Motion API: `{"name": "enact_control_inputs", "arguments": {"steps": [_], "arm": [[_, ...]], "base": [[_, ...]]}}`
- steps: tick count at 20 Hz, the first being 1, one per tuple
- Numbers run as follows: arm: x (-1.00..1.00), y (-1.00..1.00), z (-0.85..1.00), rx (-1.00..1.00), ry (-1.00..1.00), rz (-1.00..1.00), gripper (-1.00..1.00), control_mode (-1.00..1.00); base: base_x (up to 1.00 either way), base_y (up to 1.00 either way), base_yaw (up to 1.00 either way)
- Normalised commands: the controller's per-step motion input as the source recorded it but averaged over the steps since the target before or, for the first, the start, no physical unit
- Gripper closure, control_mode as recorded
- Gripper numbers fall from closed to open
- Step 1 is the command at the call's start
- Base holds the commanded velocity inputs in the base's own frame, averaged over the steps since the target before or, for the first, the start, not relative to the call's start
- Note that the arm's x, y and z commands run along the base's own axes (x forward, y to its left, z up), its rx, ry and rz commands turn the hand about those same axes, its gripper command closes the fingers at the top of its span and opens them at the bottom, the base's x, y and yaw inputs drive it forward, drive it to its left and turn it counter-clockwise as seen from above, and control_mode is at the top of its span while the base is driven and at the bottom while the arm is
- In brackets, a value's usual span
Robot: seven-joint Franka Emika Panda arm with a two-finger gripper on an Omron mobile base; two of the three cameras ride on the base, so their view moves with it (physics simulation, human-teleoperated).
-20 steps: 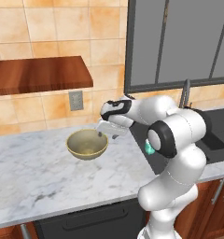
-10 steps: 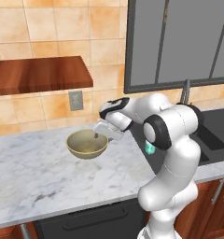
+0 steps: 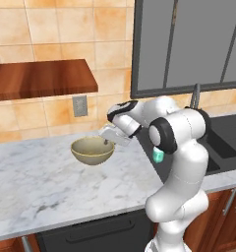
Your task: Pick the mug and place it in the sink. Pick the bowl and place it in the open cabinet and then close the cabinet.
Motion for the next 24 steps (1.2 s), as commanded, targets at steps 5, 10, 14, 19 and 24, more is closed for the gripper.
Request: {"name": "enact_control_inputs", "arguments": {"steps": [5, 10, 14, 19, 24], "arm": [[-0.47, -0.01, 0.16, 0.00, -0.01, 0.00, 1.00, -1.00], [-0.61, -0.28, 0.64, 0.00, -0.01, -0.05, 1.00, -1.00], [-0.07, -0.37, 0.87, 0.00, 0.01, -0.20, 1.00, -1.00], [-0.03, -0.19, 0.83, -0.02, 0.00, -0.27, 1.00, -1.00], [-0.12, -0.10, 0.76, -0.04, 0.17, -0.32, 1.00, -1.00]], "base": [[0.00, 0.00, 0.00], [0.00, 0.00, 0.00], [0.00, 0.00, 0.00], [0.00, 0.00, 0.00], [0.00, 0.00, 0.00]]}}
